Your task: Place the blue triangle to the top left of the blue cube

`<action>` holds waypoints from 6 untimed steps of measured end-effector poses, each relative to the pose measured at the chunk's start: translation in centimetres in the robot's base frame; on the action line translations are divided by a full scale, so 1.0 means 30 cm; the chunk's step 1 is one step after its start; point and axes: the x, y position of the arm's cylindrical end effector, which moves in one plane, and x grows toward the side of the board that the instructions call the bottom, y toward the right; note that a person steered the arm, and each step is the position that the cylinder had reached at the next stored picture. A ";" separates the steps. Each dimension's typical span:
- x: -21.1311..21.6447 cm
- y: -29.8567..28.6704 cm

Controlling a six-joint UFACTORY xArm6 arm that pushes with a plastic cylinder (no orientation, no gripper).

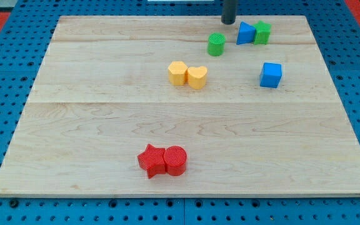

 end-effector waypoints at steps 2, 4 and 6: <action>0.231 -0.012; 0.395 -0.030; 0.383 0.026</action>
